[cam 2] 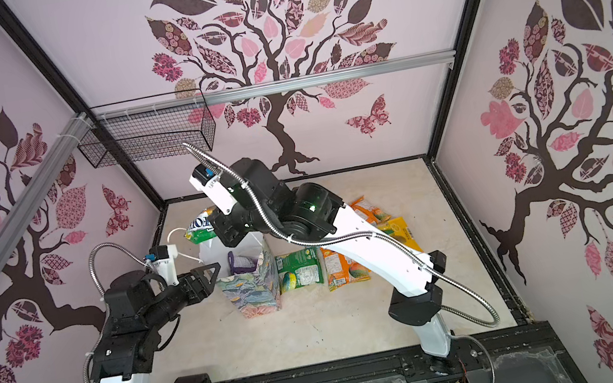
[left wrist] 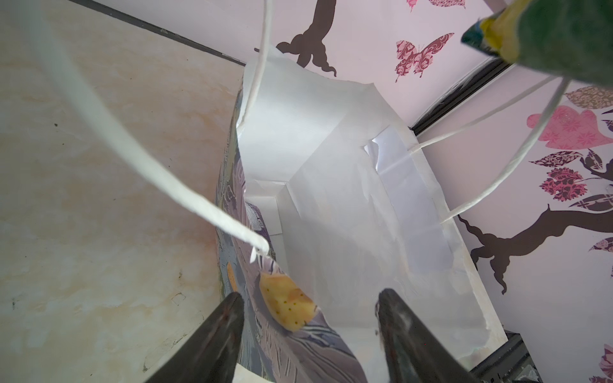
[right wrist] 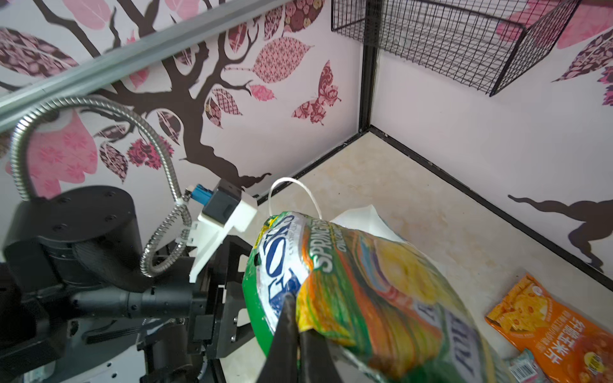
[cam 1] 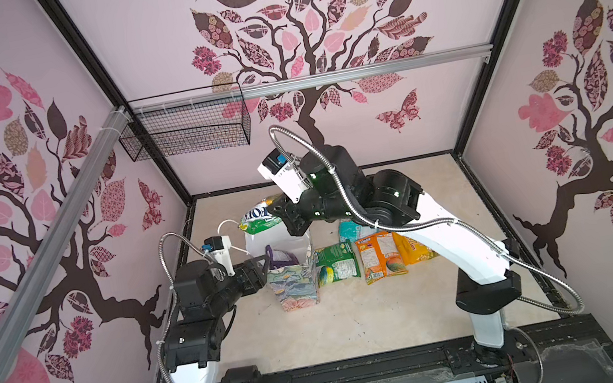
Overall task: Place the snacks into the paper bag
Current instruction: 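Carry the green packet over the white bag opening with the right gripper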
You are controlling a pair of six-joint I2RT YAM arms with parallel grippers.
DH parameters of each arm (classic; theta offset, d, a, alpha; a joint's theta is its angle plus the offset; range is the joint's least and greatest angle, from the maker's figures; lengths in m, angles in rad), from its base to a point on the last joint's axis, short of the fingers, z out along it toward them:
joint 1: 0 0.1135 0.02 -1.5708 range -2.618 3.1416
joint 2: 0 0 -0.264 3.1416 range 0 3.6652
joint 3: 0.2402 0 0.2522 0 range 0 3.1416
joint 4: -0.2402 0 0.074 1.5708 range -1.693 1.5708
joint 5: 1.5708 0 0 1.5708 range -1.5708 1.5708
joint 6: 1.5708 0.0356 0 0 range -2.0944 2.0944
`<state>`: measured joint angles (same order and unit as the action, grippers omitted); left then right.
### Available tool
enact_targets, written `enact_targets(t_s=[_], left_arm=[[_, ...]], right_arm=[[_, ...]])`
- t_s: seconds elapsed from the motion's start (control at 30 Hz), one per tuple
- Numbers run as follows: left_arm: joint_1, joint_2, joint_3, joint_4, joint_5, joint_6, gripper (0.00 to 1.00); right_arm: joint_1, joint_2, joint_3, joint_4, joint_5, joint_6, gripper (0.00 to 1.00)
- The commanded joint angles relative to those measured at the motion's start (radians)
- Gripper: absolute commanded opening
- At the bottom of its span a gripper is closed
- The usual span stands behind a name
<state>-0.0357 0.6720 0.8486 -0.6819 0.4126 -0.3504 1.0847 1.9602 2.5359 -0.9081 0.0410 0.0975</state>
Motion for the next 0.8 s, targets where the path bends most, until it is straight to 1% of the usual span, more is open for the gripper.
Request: enact_targets(t_s=[0.0, 0.13, 0.4, 0.47, 0.6, 0.7, 0.77], left_arm=[[-0.003, 0.003, -0.022, 0.019, 0.008, 0.011, 0.68], [-0.003, 0.011, -0.017, 0.011, 0.008, 0.013, 0.68], [-0.001, 0.024, -0.014, 0.004, -0.003, 0.014, 0.68], [-0.003, 0.025, -0.014, 0.002, -0.005, 0.014, 0.68], [-0.002, 0.026, -0.014, 0.007, 0.001, 0.014, 0.68], [-0.003, 0.024, -0.015, 0.004, 0.002, 0.016, 0.67], [-0.002, 0.021, -0.014, 0.004, 0.001, 0.016, 0.67]], right_arm=[[0.019, 0.045, 0.067, -0.080, 0.105, -0.053, 0.00], [0.020, 0.055, 0.069, -0.132, 0.115, -0.057, 0.00], [0.023, 0.045, 0.074, -0.224, 0.196, -0.084, 0.00], [0.033, 0.044, 0.092, -0.204, 0.199, -0.096, 0.00], [0.077, 0.035, 0.119, -0.087, 0.173, -0.122, 0.00], [0.090, 0.023, 0.112, -0.015, 0.146, -0.117, 0.00], [0.090, 0.023, 0.101, 0.013, 0.153, -0.125, 0.00]])
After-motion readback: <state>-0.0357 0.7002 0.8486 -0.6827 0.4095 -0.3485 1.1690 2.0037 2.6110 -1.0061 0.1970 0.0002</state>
